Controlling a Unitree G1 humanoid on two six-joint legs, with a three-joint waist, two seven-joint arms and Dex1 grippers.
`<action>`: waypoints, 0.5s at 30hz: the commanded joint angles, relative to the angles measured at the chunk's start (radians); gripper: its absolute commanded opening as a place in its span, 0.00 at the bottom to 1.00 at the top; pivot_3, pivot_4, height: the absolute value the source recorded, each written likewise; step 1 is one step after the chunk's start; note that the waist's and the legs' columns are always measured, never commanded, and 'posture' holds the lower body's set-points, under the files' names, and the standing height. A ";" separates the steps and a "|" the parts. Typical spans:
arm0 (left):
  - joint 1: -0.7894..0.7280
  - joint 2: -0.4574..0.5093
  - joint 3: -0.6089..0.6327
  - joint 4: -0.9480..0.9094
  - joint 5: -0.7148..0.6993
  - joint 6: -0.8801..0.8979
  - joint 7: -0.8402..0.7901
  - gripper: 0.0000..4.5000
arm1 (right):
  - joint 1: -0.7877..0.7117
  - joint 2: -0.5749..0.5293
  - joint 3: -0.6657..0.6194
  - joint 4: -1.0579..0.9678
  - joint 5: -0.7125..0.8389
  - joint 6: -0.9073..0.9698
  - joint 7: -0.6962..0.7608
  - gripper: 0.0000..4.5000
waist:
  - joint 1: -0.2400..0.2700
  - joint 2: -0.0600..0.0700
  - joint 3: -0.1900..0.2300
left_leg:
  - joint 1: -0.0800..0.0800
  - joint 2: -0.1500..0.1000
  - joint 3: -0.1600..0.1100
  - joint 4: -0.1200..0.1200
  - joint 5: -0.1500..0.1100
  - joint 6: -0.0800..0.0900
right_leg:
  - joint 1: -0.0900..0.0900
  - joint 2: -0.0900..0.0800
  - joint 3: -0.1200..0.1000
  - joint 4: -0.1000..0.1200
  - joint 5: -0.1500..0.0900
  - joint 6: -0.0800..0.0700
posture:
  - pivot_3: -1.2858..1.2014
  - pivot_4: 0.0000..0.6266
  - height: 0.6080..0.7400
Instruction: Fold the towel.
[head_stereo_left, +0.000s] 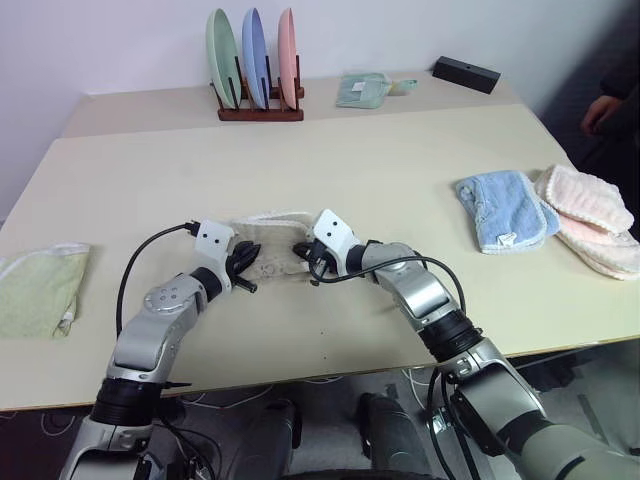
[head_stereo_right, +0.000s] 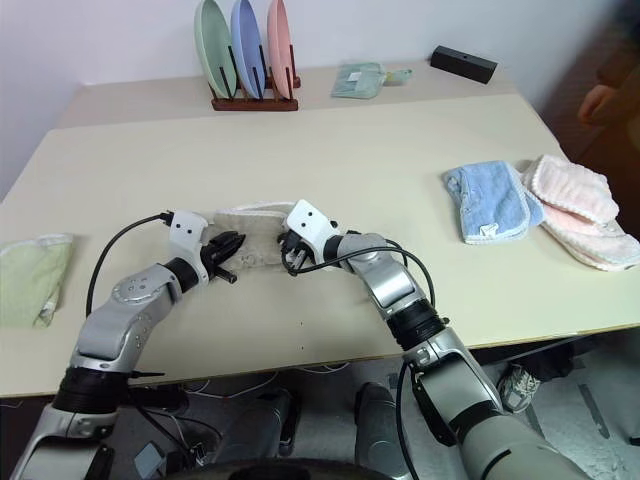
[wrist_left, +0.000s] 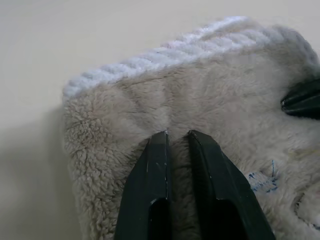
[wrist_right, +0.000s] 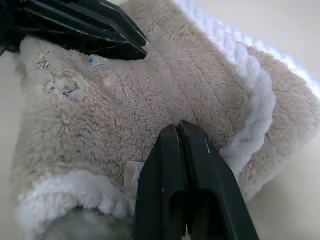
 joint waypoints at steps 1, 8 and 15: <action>0.041 -0.031 0.080 -0.054 -0.043 -0.039 -0.010 0.13 | 0.009 -0.026 -0.084 -0.088 0.061 0.059 0.022 0.05 | 0.002 0.000 0.000 | 0.000 0.000 0.000 0.000 0.000 0.000 | 0.000 0.000 0.000 0.000 0.000 0.000 | 0.52 0.24 1.00; 0.257 0.056 0.246 -0.292 -0.100 -0.068 -0.109 0.13 | 0.030 -0.054 -0.232 -0.304 0.233 0.394 0.014 0.72 | -0.011 0.000 0.000 | -0.001 0.001 0.000 -0.001 0.000 0.000 | -0.002 0.000 0.000 0.000 0.000 0.000 | 0.52 0.24 1.00; 0.468 0.109 0.285 -0.455 -0.122 -0.082 -0.179 0.13 | 0.021 0.041 -0.337 -0.284 0.351 0.651 -0.085 0.93 | 0.005 0.001 0.001 | -0.002 0.002 0.000 -0.002 0.000 0.000 | -0.003 0.000 0.001 -0.001 -0.001 -0.003 | 0.52 0.24 1.00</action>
